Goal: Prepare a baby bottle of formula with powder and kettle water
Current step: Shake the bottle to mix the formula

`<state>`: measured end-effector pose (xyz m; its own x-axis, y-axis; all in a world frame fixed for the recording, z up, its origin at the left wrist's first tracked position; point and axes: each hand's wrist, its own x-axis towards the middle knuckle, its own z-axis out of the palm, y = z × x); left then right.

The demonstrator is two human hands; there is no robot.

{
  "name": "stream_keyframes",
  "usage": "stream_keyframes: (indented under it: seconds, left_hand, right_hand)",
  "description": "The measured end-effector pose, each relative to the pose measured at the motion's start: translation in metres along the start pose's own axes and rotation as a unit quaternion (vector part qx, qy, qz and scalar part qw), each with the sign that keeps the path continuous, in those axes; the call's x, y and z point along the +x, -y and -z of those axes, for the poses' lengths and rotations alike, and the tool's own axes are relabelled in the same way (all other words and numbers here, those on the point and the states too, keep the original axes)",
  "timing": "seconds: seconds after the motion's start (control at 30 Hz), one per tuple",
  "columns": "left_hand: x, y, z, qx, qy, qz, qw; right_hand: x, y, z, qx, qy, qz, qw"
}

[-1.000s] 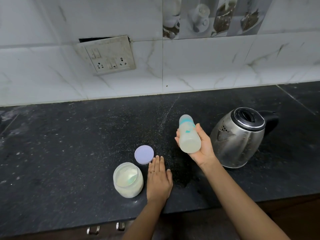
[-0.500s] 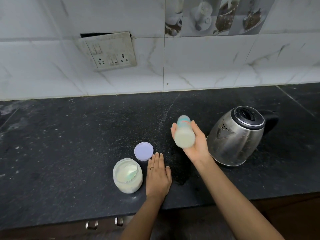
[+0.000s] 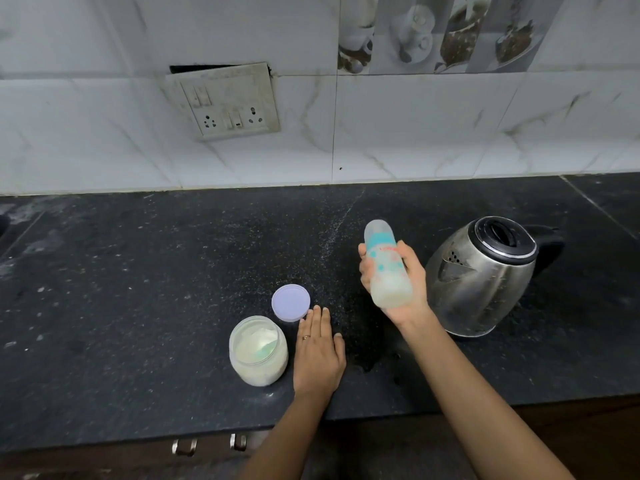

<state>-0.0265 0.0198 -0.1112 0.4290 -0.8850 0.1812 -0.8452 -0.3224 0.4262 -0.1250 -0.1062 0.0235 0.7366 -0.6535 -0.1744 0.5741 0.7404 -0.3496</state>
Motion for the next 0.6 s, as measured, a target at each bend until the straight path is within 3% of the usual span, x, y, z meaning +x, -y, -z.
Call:
stream_keyframes:
  seconds: [0.07, 0.1, 0.23, 0.33, 0.5, 0.6]
  left_hand:
    - [0.000, 0.000, 0.001, 0.002, -0.002, 0.002, 1.000]
    - [0.000, 0.000, 0.001, 0.002, -0.001, 0.002, 1.000]
    - [0.001, -0.001, 0.001, 0.000, 0.003, 0.007, 1.000]
    - [0.001, -0.001, 0.001, -0.002, -0.001, 0.006, 1.000]
    - [0.000, -0.001, 0.001, -0.003, -0.004, 0.003, 1.000]
    - [0.000, -0.001, 0.002, 0.005, -0.003, 0.002, 1.000]
  right_hand:
    - [0.002, -0.001, 0.008, 0.079, -0.036, 0.010, 0.996]
    - [0.000, -0.004, 0.008, 0.082, -0.012, -0.017, 0.996]
    - [-0.004, -0.009, 0.005, -0.034, 0.011, -0.022, 0.999]
    - [0.004, -0.008, 0.009, 0.067, -0.025, 0.006, 0.997]
    - [0.001, 0.000, 0.007, -0.086, 0.090, -0.053, 0.991]
    - [0.006, 0.000, 0.001, 0.031, 0.036, -0.016, 0.999]
